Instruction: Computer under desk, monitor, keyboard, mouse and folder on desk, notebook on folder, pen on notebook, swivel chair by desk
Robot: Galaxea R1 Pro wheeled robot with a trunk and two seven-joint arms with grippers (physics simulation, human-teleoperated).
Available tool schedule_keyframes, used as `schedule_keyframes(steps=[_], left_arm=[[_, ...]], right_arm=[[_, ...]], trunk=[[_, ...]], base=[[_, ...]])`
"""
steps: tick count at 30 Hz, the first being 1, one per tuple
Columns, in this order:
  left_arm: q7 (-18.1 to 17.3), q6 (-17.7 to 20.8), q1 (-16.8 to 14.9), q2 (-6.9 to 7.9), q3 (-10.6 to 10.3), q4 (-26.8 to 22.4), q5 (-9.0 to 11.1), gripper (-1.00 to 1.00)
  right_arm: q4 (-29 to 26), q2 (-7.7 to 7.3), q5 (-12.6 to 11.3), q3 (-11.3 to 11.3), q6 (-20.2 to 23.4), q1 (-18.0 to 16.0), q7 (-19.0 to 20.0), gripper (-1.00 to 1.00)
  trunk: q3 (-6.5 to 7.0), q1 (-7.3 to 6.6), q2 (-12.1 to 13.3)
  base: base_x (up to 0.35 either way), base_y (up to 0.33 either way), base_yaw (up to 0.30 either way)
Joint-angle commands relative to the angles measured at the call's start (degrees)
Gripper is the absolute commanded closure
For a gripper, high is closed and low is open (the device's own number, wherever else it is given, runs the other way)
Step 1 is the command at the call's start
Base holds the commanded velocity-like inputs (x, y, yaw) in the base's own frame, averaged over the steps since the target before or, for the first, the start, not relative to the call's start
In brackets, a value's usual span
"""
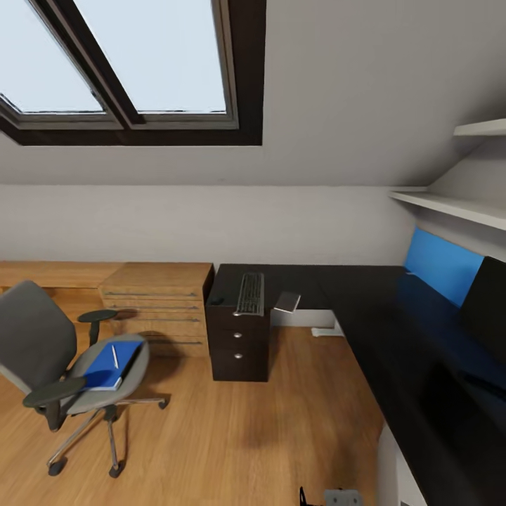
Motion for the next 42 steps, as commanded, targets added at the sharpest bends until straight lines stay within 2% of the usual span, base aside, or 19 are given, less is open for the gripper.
schedule_keyframes(steps=[1,5,8,11,32,42], left_arm=[[0.4,-0.2,-0.1,0.07,-0.5,0.0,0.5,-1.0],[0.4,-0.2,-0.1,-0.41,-0.8,0.0,0.5,-1.0],[0.6,-0.4,-0.1,-0.6,-3.6,0.0,0.5,-1.0],[0.6,-0.4,-0.1,-0.62,-4.2,0.0,0.5,-1.0],[0.3,-0.5,-0.1,-0.57,-4.3,0.0,0.6,-1.0],[0.1,-0.6,-0.1,-0.41,-4.1,-1.1,0.5,-1.0]], right_arm=[[0.1,0.01,0.4,0.2,0.0,0.0,-0.6,-1.0],[0.1,0.02,0.5,0.2,0.0,0.0,-0.5,-1.0],[0.1,0.02,0.5,0.2,0.0,0.0,-0.5,-1.0],[0.0,0.02,0.5,0.3,0.0,0.0,-0.5,-1.0],[0.0,-0.14,0.5,0.6,0.1,0.0,-0.6,-1.0],[-0.3,-0.36,0.3,0.4,-0.7,0.0,-0.6,-1.0]], trunk=[[-0.07,0.06,-0.1],[-0.07,0.06,-0.1],[-0.07,0.06,-0.1],[-0.07,0.06,-0.1],[-0.07,0.06,-0.1],[-0.07,0.06,-0.1]], base=[[0.335,0.113,0.0],[0.334,0.131,0.0],[0.334,0.146,0.0],[0.334,0.15,0.0],[0.316,0.19,0.0],[0.066,0.053,0.0]])
